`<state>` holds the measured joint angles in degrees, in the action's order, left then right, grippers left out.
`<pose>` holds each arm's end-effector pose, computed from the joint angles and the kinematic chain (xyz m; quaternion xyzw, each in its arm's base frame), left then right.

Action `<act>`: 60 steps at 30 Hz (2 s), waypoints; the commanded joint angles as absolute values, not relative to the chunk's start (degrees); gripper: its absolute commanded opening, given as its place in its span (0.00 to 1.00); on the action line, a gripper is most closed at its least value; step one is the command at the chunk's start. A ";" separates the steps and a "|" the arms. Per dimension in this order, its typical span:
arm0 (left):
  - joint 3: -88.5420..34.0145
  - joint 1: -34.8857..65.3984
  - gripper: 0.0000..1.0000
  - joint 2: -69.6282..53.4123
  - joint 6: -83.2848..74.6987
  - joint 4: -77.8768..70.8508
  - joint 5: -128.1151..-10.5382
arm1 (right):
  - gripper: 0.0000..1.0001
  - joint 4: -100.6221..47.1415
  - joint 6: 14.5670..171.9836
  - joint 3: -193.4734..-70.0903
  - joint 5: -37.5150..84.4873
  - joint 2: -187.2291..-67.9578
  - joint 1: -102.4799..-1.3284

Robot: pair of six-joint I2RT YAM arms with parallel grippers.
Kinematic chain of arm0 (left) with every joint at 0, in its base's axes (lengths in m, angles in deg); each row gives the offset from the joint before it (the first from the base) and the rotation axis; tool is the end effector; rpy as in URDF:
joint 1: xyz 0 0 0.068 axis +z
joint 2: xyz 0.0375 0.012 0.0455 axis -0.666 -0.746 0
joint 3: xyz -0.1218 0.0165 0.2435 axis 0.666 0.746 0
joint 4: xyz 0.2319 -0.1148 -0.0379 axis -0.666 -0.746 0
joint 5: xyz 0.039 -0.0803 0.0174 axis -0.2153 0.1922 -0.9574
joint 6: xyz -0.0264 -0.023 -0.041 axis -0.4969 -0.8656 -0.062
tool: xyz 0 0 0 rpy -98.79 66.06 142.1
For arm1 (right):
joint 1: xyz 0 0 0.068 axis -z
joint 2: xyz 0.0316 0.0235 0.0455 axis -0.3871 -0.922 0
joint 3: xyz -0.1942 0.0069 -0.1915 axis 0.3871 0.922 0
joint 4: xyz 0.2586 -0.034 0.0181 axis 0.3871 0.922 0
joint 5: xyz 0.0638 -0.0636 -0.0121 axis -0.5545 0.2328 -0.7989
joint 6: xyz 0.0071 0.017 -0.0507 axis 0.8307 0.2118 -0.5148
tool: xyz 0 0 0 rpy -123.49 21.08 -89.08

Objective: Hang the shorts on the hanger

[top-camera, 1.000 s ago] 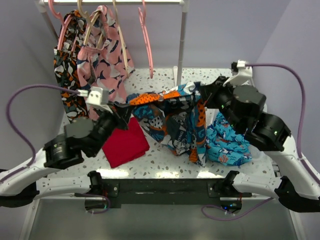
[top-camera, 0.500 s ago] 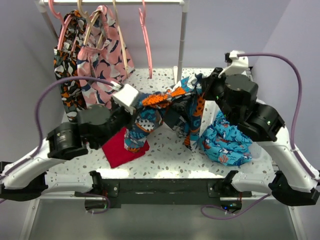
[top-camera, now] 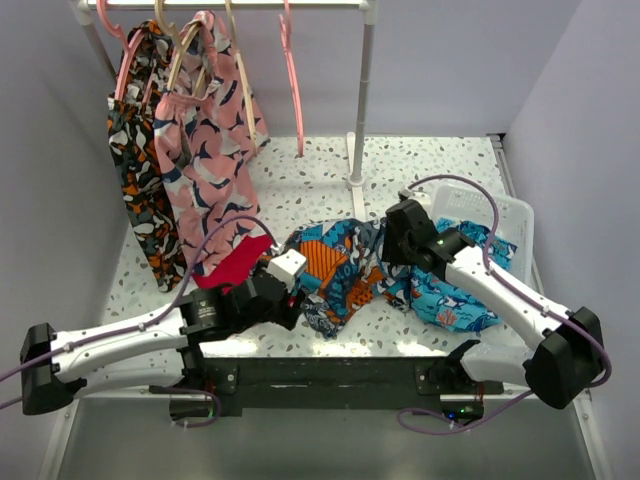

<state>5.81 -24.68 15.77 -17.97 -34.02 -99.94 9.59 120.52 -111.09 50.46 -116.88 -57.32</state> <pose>0.0879 -0.1678 0.2560 0.2383 0.8635 -0.1700 0.4108 0.2120 0.1315 0.2696 0.0503 0.9333 0.0480 0.3524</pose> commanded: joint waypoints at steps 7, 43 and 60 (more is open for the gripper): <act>-27.75 -24.51 0.85 20.46 -17.60 -41.47 -109.53 | 0.89 8.96 118.28 -121.18 47.73 -110.94 -57.41; -77.88 12.57 0.66 -24.46 -0.80 -41.47 -107.92 | 0.95 9.49 119.77 -122.33 41.14 -108.30 -57.41; -71.81 14.60 0.45 -26.92 -2.73 -39.63 -107.38 | 0.94 9.23 120.21 -121.19 40.88 -107.95 -57.41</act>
